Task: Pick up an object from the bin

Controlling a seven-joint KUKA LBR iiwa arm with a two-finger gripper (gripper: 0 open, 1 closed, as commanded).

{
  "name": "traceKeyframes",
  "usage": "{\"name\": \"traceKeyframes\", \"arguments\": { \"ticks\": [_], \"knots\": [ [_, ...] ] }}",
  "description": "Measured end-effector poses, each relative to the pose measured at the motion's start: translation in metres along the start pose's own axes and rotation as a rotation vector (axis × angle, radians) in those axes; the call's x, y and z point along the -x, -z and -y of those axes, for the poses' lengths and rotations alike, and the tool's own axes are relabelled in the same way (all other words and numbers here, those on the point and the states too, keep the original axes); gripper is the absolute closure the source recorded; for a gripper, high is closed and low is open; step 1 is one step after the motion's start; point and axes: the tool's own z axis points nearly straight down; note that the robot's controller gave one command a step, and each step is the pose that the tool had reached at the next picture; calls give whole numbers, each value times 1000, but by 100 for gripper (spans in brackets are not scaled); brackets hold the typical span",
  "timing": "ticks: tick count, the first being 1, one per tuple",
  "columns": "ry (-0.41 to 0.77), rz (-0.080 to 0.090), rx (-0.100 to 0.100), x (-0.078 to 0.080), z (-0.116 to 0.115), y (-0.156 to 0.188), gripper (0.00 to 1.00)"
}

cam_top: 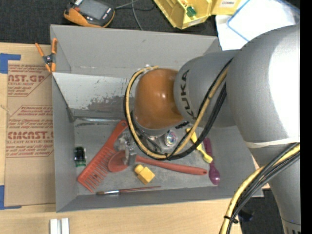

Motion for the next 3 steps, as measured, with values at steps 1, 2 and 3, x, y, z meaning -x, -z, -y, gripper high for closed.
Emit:
{"name": "traceKeyframes", "arguments": {
  "ticks": [1, 2, 3],
  "knots": [
    [0, 0, 0, 0, 0, 0, 100],
    [27, 0, 1, 1, -24, 15, 100],
    [-107, -3, 0, -10, -47, 25, 100]
  ]
}}
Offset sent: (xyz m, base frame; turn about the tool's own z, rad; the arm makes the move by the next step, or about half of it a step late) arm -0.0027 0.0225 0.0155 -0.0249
